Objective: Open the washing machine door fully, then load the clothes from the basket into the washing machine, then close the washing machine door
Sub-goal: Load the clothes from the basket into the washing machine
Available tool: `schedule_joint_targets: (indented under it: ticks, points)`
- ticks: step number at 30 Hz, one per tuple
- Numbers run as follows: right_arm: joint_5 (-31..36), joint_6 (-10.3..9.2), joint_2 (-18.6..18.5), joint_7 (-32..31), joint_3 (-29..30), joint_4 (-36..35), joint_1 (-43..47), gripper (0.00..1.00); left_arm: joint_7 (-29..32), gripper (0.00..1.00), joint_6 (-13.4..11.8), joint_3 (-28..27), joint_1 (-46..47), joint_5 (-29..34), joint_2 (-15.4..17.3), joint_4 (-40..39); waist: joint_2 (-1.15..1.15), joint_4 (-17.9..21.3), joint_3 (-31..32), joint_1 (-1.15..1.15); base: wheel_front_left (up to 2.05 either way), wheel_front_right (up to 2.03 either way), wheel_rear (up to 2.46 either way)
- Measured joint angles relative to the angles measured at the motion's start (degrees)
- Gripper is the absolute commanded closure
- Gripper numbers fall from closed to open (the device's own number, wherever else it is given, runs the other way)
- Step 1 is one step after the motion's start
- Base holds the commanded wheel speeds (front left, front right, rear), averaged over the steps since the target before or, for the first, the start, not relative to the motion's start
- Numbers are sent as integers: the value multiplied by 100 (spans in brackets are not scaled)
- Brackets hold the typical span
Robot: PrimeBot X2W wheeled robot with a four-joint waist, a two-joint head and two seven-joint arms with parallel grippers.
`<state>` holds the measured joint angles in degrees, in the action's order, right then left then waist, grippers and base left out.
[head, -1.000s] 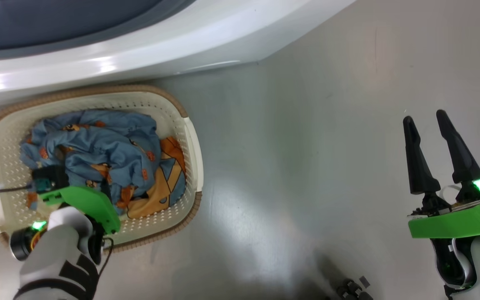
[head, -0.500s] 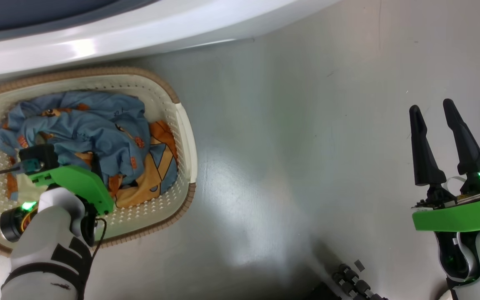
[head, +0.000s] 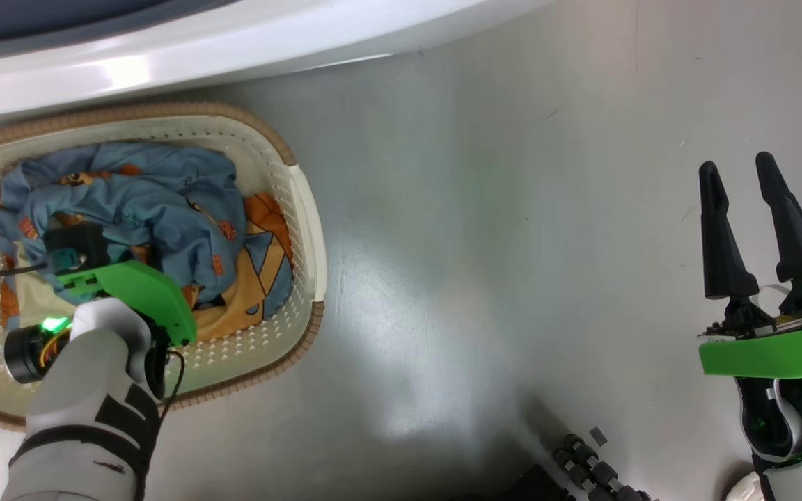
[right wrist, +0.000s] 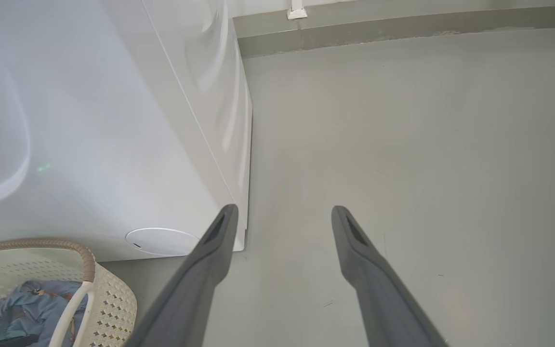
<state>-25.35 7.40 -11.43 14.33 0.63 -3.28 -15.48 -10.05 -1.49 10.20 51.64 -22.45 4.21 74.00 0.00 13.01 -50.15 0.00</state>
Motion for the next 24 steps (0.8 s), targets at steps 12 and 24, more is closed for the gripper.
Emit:
schedule_joint_targets:
  ticks: [12, 24]
  points:
    - [-2, 0, -22, 40, 59, -25, -5, 0, -181, 100, -26, 138, -10, 36, -110, 7, 0, -70, 62, 0, 0, 0, 0]
    - [16, 0, 15, 40, 11, 56, 34, 0, -417, 100, 60, 89, -931, 25, -212, -1412, 0, -239, 715, 0, 0, 0, 0]
